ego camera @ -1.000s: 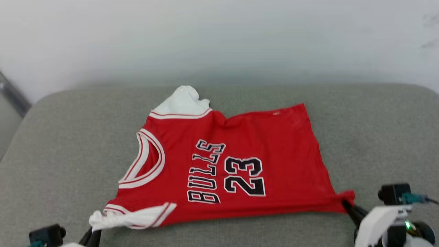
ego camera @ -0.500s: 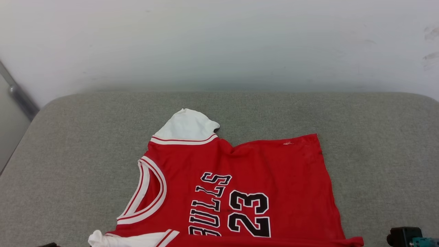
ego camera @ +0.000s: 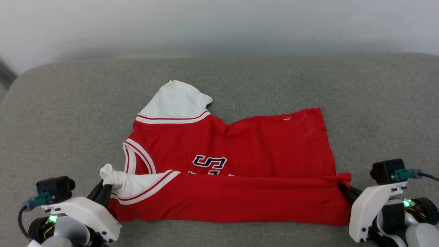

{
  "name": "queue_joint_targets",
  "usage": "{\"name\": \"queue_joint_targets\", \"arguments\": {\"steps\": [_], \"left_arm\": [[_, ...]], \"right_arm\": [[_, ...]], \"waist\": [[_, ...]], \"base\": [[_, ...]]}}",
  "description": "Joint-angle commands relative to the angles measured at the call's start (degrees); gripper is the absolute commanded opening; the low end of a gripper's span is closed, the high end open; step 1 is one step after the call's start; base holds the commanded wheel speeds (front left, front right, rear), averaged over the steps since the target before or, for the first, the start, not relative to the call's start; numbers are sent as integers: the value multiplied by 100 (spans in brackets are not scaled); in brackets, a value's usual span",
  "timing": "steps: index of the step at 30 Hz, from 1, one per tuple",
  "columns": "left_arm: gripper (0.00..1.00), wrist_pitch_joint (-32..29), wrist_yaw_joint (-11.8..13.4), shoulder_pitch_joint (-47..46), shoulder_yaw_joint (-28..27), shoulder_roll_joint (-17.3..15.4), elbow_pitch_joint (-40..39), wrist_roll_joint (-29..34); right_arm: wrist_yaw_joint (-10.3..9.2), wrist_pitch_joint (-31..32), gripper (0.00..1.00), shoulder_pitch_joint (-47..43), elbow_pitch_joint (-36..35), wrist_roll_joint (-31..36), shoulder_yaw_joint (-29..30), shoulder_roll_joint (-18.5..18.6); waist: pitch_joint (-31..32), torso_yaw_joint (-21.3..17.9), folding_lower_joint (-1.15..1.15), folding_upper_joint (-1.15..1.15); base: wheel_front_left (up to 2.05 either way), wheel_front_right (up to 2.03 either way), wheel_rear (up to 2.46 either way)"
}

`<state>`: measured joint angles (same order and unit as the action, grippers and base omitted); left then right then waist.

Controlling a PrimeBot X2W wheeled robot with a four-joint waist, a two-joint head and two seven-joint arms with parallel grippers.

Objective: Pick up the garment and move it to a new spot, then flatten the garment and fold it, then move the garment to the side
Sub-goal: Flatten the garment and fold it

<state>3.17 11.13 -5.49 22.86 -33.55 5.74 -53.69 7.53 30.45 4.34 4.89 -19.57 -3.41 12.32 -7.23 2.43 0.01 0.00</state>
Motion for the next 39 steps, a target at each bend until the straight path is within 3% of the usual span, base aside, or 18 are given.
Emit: {"name": "queue_joint_targets", "arguments": {"steps": [1,11,12,13,14,15,16,21,26,35,39], "left_arm": [[0,10,-49,-117,-1,19,110,13],[0,-410,-580,-853,397,396,1321,-107],[0,-479,-633,-875,434,435,1419,-136],[4,-519,-678,-894,463,461,1493,-155],[27,-560,-721,-902,491,481,1558,-185],[50,-568,-758,-903,504,496,1616,-204],[100,-528,-766,-908,500,504,1643,-193],[100,-175,-660,-798,346,389,1651,-91],[100,-331,-444,-576,274,61,1313,-77],[100,-1733,-371,-198,363,-978,174,-363],[100,-2312,-294,-89,389,-1263,-135,-582]], "right_arm": [[-8,-53,0,127,76,0,-24,29],[-7,-377,0,780,1103,-127,-554,71],[-7,-421,6,787,1203,-119,-590,67],[-7,-453,32,777,1295,-129,-630,65],[-7,-484,54,766,1376,-173,-671,48],[-7,-540,100,756,1434,-189,-707,40],[-6,-642,100,737,1451,-220,-732,43],[-7,-1710,100,567,1239,-308,-640,22],[-7,-2497,100,247,1073,-214,-428,-108],[-6,-2614,100,-254,443,82,-111,-418],[-6,-2519,100,-352,182,159,-87,-509]], "waist": [[-191,-54,-1,0],[-492,-104,-1,0],[-494,-104,-1,0],[-485,-104,-1,0],[-471,-103,-1,0],[-437,-104,-1,0],[-404,-99,-1,0],[-144,-78,-1,0],[196,-62,-1,0],[502,-176,-1,0],[444,-273,-1,0]], "base": [[0,0,0],[0,0,0],[0,0,0],[0,0,0],[0,0,0],[0,0,0],[0,0,0],[0,0,0],[0,0,0],[0,0,0],[0,0,0]]}}
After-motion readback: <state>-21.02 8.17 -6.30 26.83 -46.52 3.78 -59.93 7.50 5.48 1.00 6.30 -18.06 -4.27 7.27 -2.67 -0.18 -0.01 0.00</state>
